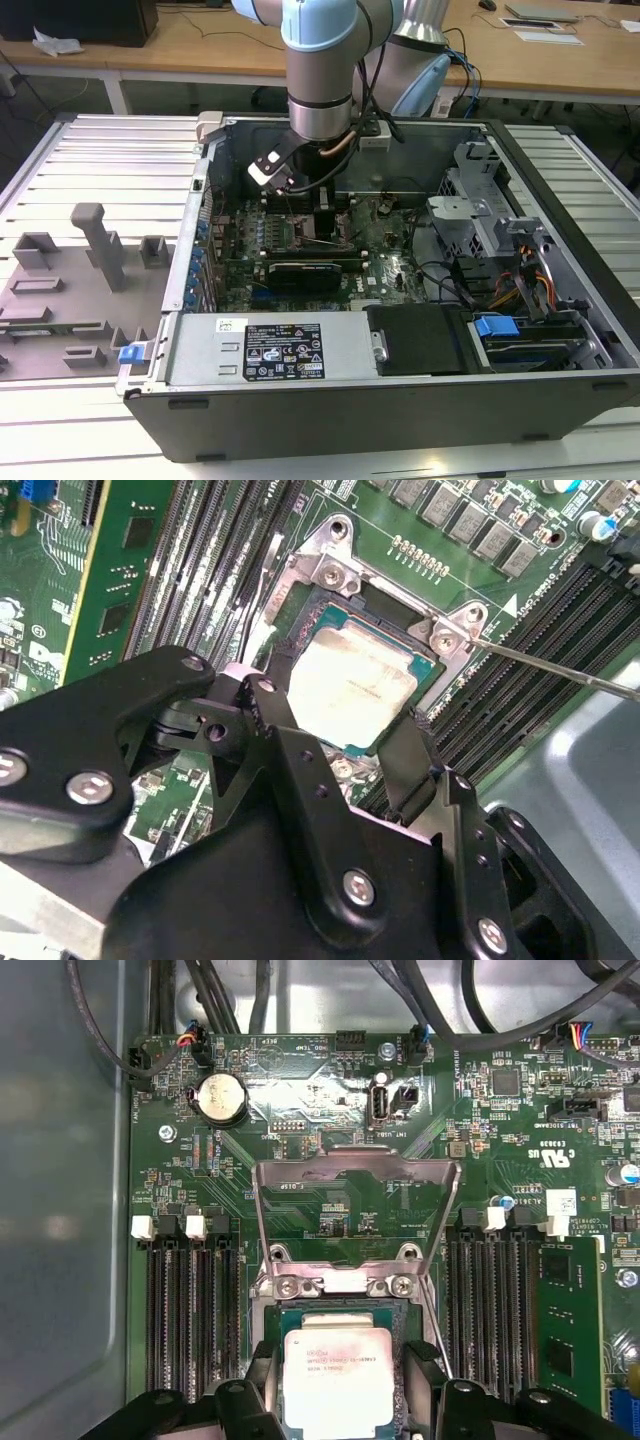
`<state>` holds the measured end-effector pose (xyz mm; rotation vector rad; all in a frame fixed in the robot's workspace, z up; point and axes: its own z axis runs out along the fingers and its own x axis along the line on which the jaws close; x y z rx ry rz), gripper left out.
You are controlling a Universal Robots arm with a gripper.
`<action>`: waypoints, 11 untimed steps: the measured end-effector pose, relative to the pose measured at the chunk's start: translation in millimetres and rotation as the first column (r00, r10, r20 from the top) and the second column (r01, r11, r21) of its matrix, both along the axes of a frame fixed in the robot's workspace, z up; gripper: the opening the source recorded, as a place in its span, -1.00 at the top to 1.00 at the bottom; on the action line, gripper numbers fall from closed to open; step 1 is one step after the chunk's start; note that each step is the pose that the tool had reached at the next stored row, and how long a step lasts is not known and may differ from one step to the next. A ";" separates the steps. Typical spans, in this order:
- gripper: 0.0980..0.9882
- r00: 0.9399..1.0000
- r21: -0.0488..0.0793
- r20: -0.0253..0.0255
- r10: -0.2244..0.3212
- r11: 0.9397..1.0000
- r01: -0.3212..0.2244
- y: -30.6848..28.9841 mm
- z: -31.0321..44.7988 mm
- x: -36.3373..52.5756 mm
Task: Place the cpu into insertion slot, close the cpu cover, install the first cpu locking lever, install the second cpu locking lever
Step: 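Place the cpu into insertion slot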
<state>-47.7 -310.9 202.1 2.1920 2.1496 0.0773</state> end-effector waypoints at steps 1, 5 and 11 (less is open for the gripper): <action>-0.13 1.000 0.000 0.000 0.000 1.000 0.000 0.0 0.1 0.0; 0.03 1.000 0.000 0.000 0.000 1.000 0.000 0.0 0.2 0.0; 0.03 1.000 -0.004 0.000 0.000 1.000 0.000 0.0 2.4 0.0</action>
